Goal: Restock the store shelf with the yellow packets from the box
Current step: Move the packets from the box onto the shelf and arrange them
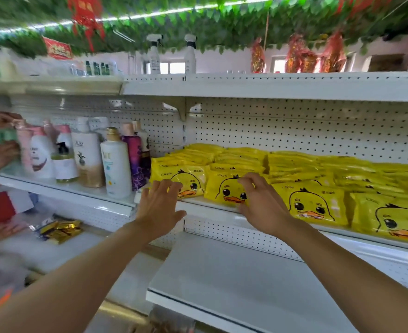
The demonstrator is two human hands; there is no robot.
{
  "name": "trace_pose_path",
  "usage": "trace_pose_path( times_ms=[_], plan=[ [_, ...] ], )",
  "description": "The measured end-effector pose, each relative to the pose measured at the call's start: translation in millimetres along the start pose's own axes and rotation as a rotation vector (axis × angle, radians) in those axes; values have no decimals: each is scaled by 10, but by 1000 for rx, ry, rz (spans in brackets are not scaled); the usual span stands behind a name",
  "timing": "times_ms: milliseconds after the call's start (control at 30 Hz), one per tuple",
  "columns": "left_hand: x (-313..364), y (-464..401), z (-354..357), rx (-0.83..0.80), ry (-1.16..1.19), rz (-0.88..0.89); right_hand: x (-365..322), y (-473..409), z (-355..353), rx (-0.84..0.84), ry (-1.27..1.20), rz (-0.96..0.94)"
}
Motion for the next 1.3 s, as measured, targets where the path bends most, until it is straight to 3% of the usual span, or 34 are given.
trace_pose_path(
  times_ms=[233,400,533,633,933,1133,1300],
  plan=[
    [-733,-436,250,6,167,-164,-375,-693,307,-18,-20,6],
    [-1143,-792,531,-101,412,-253,-511,-1122,549,-48,50,78],
    [-1267,-998,835,-272,607,-178,-545,-1369,735,-131,121,165],
    [-1235,-1061,958,-319,603,-107,-525,-1461,851,-175,141,227],
    [-1414,-1380,1017,-285,661,-79,-729,-1605,900,-69,258,285],
    [-1386,-1465,1097,-392,996,-140,-683,-1649,883,-33,249,263],
    [-1319,-1523,1108,-381,1063,-99,-730,-1699,880,-79,267,198]
  ],
)
Point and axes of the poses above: each hand's wrist, its own y-axis away from the middle knuckle, its own z-axis out of the palm, x = y × z, the point moved 7 cm from there along -y, towards the middle knuckle, and after that the axes turned 2 degrees about -x, right-handed, at the moved point
